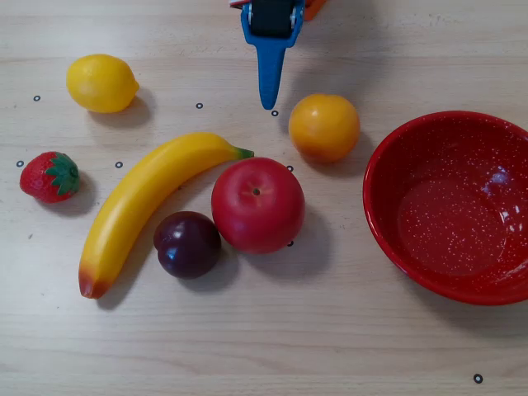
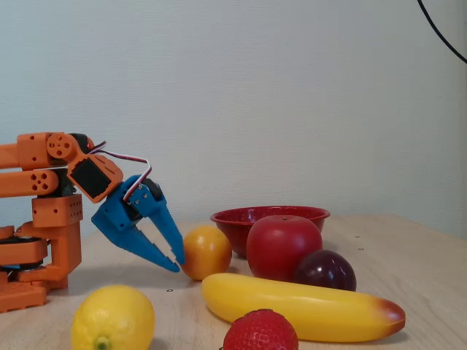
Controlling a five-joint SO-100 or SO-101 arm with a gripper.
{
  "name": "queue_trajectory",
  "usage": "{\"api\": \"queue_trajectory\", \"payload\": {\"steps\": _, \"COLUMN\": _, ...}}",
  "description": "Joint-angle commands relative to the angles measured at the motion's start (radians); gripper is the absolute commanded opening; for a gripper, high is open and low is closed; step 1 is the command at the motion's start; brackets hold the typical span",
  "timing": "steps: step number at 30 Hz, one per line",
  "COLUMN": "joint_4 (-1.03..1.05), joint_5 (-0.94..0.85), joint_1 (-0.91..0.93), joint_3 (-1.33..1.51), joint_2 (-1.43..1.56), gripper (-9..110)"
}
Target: Put the lemon in the red bowl.
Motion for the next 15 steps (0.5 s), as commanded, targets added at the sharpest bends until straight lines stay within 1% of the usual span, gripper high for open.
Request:
{"api": "queue_trajectory", "payload": {"steps": 1, "joint_4": -0.002, "joint_5": -0.04, "joint_1": -0.002, "joint_3": -0.196, "joint_2": -0.064, "gripper": 0}}
{"api": "queue_trajectory", "payload": {"steps": 7, "joint_4": 0.107, "joint_5": -0.049, "joint_1": -0.023, "joint_3": -0.436, "joint_2": -0.23, "gripper": 0}}
{"api": "queue_trajectory", "payload": {"steps": 11, "joint_4": 0.184, "joint_5": 0.003, "joint_1": -0.049, "joint_3": -0.607, "joint_2": -0.362, "gripper": 0}}
{"api": "queue_trajectory", "payload": {"steps": 15, "joint_4": 0.311, "joint_5": 0.063, "joint_1": -0.074, "joint_3": -0.787, "joint_2": -0.483, "gripper": 0}}
